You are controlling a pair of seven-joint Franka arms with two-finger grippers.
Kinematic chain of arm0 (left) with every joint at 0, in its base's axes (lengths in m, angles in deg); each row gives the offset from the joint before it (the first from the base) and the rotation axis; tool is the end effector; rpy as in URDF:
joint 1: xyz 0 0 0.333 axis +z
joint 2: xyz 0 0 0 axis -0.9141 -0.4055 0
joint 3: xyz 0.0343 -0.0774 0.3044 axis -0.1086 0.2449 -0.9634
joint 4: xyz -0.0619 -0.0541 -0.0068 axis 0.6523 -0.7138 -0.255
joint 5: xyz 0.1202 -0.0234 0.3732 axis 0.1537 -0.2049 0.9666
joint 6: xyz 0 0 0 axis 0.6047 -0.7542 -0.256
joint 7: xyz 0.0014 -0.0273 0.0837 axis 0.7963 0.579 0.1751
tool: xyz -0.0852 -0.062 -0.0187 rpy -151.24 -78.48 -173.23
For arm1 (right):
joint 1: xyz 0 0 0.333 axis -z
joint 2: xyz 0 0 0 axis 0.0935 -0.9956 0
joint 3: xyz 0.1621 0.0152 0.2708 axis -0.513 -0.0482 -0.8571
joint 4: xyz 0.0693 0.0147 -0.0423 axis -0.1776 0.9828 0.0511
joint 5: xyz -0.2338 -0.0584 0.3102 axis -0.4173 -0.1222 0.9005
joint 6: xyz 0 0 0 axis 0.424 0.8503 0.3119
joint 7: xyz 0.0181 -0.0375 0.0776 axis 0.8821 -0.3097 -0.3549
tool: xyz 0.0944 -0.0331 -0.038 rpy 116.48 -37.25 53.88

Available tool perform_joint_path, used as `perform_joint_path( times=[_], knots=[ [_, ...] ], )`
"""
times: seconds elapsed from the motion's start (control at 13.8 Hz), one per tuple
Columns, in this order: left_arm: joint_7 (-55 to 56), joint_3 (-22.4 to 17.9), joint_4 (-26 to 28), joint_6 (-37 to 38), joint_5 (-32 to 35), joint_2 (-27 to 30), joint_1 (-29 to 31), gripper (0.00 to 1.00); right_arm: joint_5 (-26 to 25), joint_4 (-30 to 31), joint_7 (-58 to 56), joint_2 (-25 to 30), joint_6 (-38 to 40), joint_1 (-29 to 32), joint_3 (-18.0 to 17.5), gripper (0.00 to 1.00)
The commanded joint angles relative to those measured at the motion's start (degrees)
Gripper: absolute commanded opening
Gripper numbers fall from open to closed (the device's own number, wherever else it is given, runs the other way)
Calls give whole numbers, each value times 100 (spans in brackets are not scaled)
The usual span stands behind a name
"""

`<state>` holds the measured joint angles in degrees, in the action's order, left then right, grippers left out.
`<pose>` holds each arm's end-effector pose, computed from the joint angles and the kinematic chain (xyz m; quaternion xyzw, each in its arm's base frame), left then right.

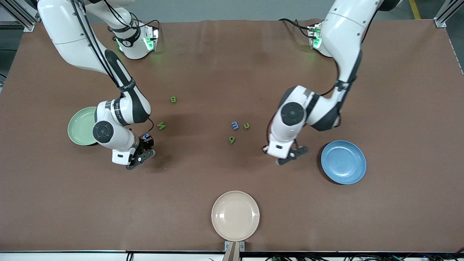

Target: Sort upper and lower case letters into plates

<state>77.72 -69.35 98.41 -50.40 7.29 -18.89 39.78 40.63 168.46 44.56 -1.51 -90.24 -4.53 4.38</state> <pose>0.6020 -0.3286 0.2620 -0.9741 -0.2257 -0.0147 0.0016 0.5971 0.1180 0.1765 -0.9544 -0.2953 0.0396 0.0193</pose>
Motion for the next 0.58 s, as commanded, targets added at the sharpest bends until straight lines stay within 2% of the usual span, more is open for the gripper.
perform_joint_path(
  times=[0.0,0.14,0.36,0.51],
  knots=[
    [-779,39,155,464,130,261,581,0,30,-7,-90,-123,-66,40,-10,22],
    [-1587,56,181,685,200,349,1098,0,30,-16,-90,-114,-66,40,-10,16],
    [-2407,56,321,721,209,289,1636,0,30,-42,-90,43,-31,49,7,16],
    [-2723,47,330,721,209,140,1917,1,21,-181,-108,315,476,110,34,16]
  ],
)
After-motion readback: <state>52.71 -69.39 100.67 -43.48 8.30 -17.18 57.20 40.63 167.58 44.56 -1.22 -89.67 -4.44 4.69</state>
